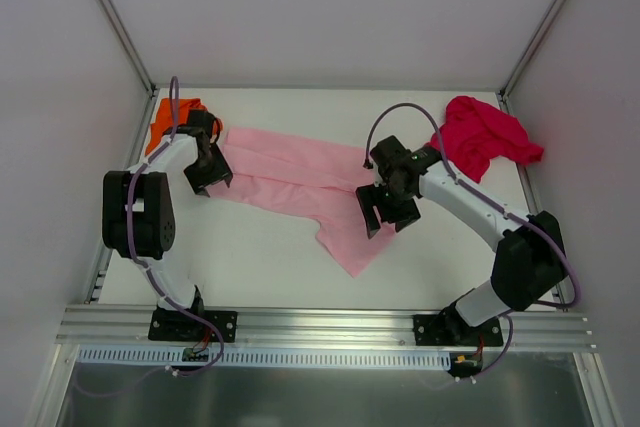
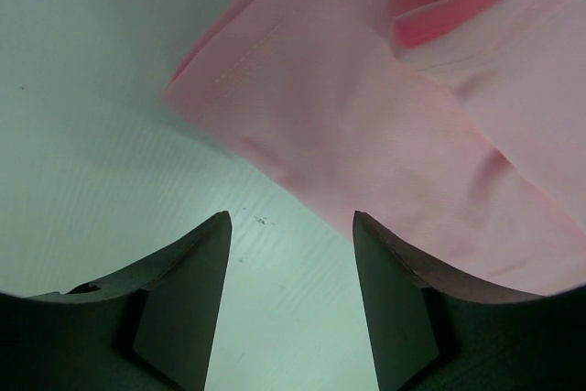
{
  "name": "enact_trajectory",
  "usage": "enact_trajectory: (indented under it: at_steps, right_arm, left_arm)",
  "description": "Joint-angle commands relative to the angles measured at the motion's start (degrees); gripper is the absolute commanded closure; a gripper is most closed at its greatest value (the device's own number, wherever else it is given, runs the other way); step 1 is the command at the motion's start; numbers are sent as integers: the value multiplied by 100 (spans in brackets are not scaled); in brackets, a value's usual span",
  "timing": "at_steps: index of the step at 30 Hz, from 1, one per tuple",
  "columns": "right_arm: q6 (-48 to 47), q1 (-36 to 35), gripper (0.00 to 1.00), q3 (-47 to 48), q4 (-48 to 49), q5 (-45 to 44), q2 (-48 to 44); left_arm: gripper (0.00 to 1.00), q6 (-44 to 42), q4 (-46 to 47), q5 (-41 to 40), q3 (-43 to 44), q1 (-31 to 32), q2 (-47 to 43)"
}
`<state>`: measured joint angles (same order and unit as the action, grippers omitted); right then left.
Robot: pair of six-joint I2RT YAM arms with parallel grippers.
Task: Fold and stack the t-shirts
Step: Fold the flattened tshirt in 1/3 of the way
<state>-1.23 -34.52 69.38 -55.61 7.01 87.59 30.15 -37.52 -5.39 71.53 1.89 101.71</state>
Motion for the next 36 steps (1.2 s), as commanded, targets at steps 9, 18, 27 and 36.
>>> enact_trajectory:
  at_steps: [9,18,27,36]
  right_arm:
    - [88,-195,24,-232,165,266,-119]
    - [53,-204,25,-294,156,240,-181]
    - [9,-204,25,-224,156,214,-190]
    - [-79,-204,25,-277,130,-155,-278]
  left_arm:
    - [45,87,298,-690,-218,4,-187]
    - [44,202,192,-701,-42,4,85]
    - [41,237,166,-517,186,4,419]
    - [38,202,131,-358,151,4,604]
